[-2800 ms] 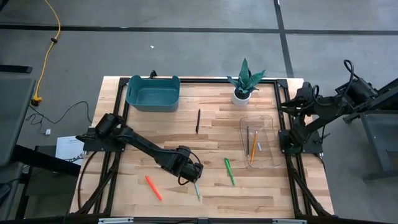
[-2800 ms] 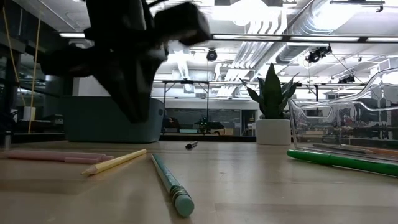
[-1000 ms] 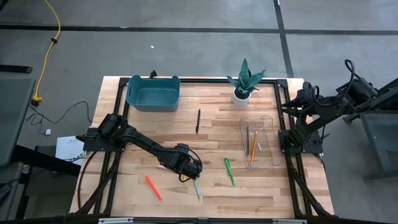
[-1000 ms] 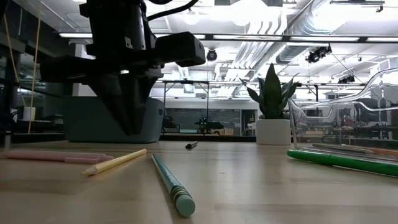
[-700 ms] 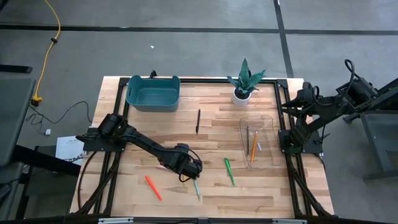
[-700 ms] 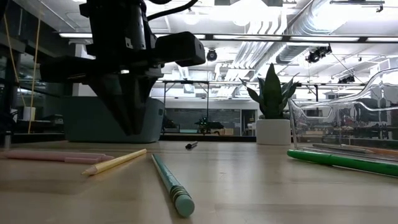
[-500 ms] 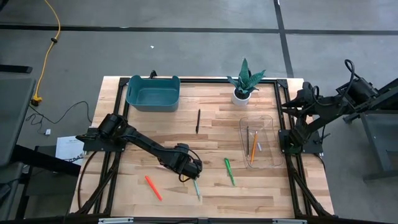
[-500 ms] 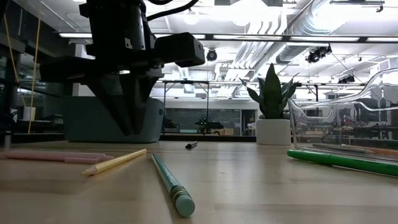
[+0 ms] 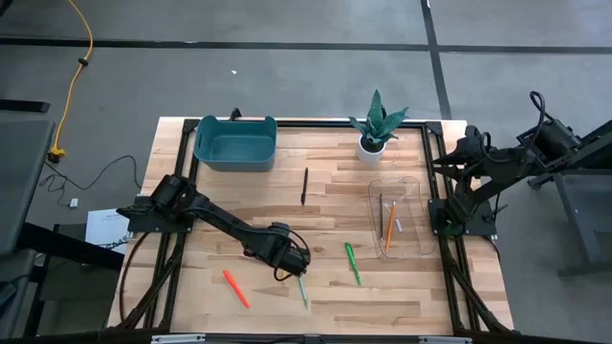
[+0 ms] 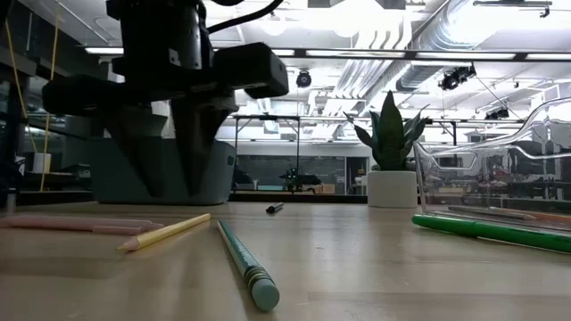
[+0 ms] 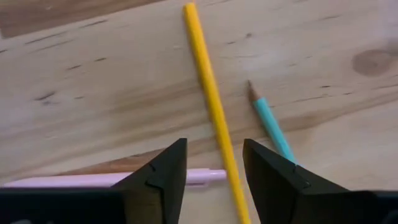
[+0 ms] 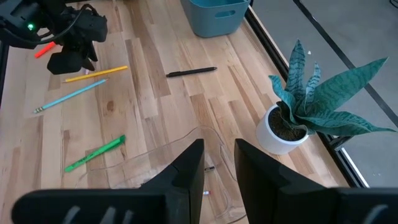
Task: Sort pens & pencils
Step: Put the yellow pencil into the transparent bin
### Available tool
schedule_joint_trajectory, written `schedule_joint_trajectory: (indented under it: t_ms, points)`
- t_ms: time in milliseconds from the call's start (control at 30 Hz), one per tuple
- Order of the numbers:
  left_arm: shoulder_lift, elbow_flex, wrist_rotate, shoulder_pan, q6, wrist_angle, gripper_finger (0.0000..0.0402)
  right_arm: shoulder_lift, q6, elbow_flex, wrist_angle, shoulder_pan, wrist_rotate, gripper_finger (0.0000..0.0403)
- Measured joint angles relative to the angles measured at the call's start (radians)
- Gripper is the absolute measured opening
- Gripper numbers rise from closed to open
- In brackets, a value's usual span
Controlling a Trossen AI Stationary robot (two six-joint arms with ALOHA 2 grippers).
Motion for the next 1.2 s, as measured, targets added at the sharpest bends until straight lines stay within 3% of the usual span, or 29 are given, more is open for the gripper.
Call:
schedule_joint_trajectory:
  t_ms: [133, 400, 733, 1200]
  points:
    - [0.0, 0.0, -0.056, 0.0, 0.0, 0.049, 0.0136, 0.0, 0.0, 0.0, 0.0, 0.0, 0.0, 0.0079]
    - [0.0, 0.0, -0.058, 0.003, -0.001, 0.039, 0.0113, 0.0, 0.0, 0.0, 0.0, 0.0, 0.0, 0.0079]
    - [0.034, 0.001, 0.035, 0.042, 0.06, 0.064, 0.0107, 0.0, 0.003, 0.0, 0.0, 0.0, 0.0, 0.0079]
    - [0.045, 0.0, 0.072, 0.046, 0.056, 0.022, 0.0107, 0.0, -0.003, 0.0, 0.0, 0.0, 0.0, 0.0079]
